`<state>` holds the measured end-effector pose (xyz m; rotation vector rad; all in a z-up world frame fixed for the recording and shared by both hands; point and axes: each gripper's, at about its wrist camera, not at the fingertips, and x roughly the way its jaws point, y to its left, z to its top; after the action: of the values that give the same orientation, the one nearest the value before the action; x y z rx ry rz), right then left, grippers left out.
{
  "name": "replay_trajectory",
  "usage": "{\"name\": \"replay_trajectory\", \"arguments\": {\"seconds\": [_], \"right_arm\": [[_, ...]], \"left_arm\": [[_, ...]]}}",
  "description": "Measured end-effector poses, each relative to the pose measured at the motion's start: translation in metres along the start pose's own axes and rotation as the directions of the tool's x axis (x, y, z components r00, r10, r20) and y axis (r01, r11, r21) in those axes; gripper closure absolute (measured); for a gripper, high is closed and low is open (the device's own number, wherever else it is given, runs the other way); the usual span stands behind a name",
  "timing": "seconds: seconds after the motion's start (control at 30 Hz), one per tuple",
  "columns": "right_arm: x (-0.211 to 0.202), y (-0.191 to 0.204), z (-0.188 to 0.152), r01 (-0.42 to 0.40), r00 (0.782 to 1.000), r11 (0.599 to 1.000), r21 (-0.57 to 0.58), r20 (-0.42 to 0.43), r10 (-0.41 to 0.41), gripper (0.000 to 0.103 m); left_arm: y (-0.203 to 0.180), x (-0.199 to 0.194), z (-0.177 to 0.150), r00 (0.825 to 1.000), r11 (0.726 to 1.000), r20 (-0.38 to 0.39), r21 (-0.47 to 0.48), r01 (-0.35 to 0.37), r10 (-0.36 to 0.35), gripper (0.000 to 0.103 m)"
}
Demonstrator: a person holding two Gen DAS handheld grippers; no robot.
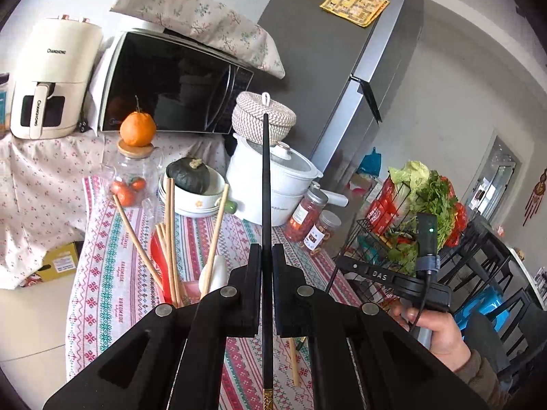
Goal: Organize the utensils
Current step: 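Carry the held chopsticks upright into the pink basket with both tools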
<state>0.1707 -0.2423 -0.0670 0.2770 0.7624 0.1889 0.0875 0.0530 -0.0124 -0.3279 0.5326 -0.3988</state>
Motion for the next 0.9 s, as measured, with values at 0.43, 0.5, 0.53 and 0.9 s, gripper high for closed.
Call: {"name": "replay_trajectory", "arguments": {"seconds": [0.43,0.5,0.53,0.9], "right_arm": [[-0.027,0.034,0.003,0.081,0.984,0.983,-0.167,0.17,-0.052,0.098],[-0.031,0.039,0.002,0.084,0.982,0.978,-0.189,0.183,-0.049,0.098],[-0.033,0.042,0.001,0.085,0.98,0.976,-0.201,0.194,-0.045,0.098],[-0.063,0.072,-0.002,-0.012,0.956,0.96,-0.279,0.277,0.093,0.098]], "left_arm": [[0.027,0.005,0.007,0.992,0.995,0.094,-0.063,-0.078,0.083,0.097],[0.029,0.005,0.008,0.988,0.993,0.12,-0.069,-0.093,0.101,0.097],[0.031,0.005,0.009,0.985,0.992,0.133,-0.072,-0.101,0.11,0.097],[0.039,0.024,0.004,0.909,0.975,0.355,-0.033,-0.22,0.217,0.097]]}}
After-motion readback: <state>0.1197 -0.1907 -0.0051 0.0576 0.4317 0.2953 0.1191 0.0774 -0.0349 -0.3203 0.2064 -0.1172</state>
